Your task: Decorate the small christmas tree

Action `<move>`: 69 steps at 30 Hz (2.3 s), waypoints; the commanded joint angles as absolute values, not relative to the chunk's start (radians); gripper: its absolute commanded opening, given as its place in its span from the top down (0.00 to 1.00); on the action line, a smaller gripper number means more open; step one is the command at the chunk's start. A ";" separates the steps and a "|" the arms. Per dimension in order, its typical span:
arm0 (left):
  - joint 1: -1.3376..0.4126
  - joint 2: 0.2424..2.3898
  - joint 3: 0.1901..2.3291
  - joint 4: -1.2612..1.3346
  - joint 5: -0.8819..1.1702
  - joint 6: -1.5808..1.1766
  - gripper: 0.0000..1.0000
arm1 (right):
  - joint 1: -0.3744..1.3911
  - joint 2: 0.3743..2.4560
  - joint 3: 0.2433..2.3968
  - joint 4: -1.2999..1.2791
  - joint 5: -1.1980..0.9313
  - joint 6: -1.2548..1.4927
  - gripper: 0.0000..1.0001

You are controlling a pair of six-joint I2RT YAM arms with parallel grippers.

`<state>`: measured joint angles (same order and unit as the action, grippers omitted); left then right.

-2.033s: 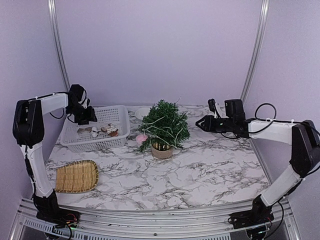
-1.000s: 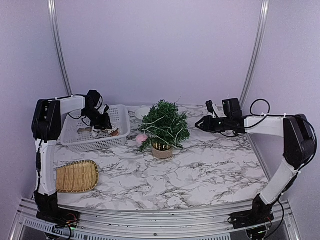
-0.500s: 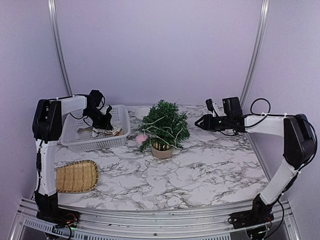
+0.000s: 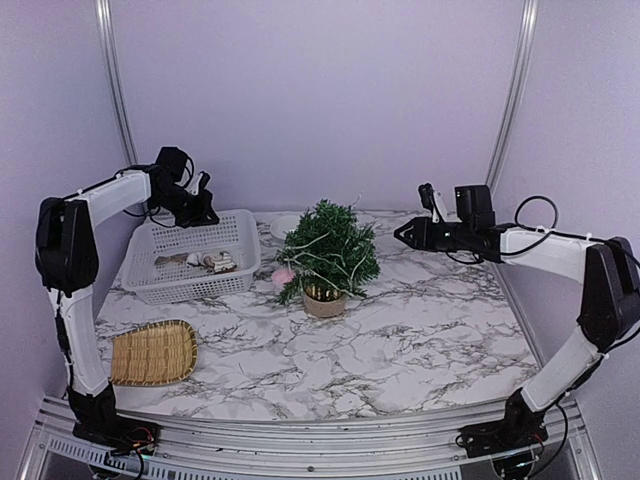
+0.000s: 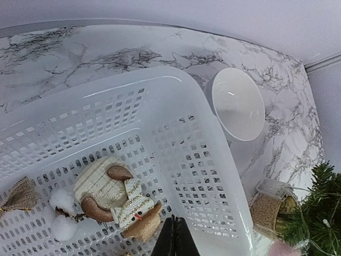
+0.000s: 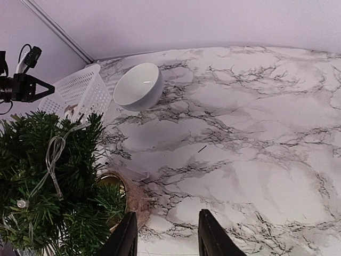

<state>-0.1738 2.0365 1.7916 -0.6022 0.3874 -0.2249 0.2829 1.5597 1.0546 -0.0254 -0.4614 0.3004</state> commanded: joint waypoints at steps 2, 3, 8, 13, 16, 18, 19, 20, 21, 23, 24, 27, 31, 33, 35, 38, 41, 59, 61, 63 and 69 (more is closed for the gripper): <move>-0.167 1.984 1.741 -0.540 0.382 -0.262 0.94 | 0.276 1.523 1.087 -0.010 -0.457 0.281 0.62; -0.167 1.990 1.736 -0.544 0.368 -0.255 0.86 | 0.276 1.521 1.085 -0.010 -0.459 0.281 0.62; -0.166 2.060 1.737 -0.574 0.351 -0.219 0.61 | 0.277 1.512 1.084 -0.015 -0.460 0.268 0.61; -0.166 2.128 1.733 -0.576 0.349 -0.195 0.57 | 0.277 1.500 1.085 -0.025 -0.459 0.271 0.60; -0.167 2.165 1.735 -0.578 0.354 -0.184 0.56 | 0.278 1.490 1.078 -0.027 -0.456 0.273 0.60; -0.168 2.186 1.733 -0.581 0.346 -0.174 0.56 | 0.278 1.488 1.077 -0.032 -0.451 0.273 0.60; -0.169 2.195 1.731 -0.582 0.344 -0.171 0.56 | 0.278 1.487 1.077 -0.034 -0.450 0.273 0.60; -0.171 2.204 1.728 -0.583 0.343 -0.165 0.56 | 0.278 1.485 1.077 -0.036 -0.448 0.273 0.60; -0.175 2.212 1.726 -0.585 0.340 -0.157 0.56 | 0.278 1.486 1.077 -0.038 -0.447 0.274 0.60; -0.181 2.227 1.723 -0.593 0.335 -0.144 0.56 | 0.278 1.484 1.076 -0.043 -0.446 0.275 0.60; -0.186 2.233 1.722 -0.597 0.337 -0.137 0.56 | 0.278 1.482 1.074 -0.044 -0.445 0.275 0.60; -0.193 2.249 1.720 -0.617 0.340 -0.124 0.58 | 0.278 1.479 1.069 -0.048 -0.441 0.277 0.60; -0.196 2.246 1.706 -0.634 0.350 -0.116 0.64 | 0.278 1.480 1.069 -0.048 -0.440 0.277 0.60; -0.196 2.236 1.696 -0.635 0.359 -0.112 0.73 | 0.278 1.480 1.069 -0.048 -0.440 0.278 0.60; -0.196 2.220 1.689 -0.635 0.367 -0.112 0.86 | 0.278 1.480 1.068 -0.045 -0.442 0.278 0.60; -0.196 2.187 1.688 -0.634 0.371 -0.124 1.00 | 0.278 1.478 1.068 -0.041 -0.442 0.279 0.59; -0.196 2.153 1.705 -0.629 0.376 -0.148 1.00 | 0.277 1.474 1.068 -0.035 -0.442 0.280 0.60; -0.192 1.729 1.491 -0.218 0.402 -0.498 1.00 | 0.321 1.380 1.098 -0.013 -0.368 0.291 0.57; -0.205 1.641 1.351 -0.080 0.394 -0.557 1.00 | 0.350 1.366 1.103 -0.010 -0.342 0.283 0.56; -0.230 1.544 1.237 0.030 0.345 -0.577 1.00 | 0.395 1.339 1.084 0.035 -0.309 0.263 0.54; -0.362 1.250 0.896 0.262 0.208 -0.608 1.00 | 0.547 1.226 0.966 0.139 -0.264 0.254 0.51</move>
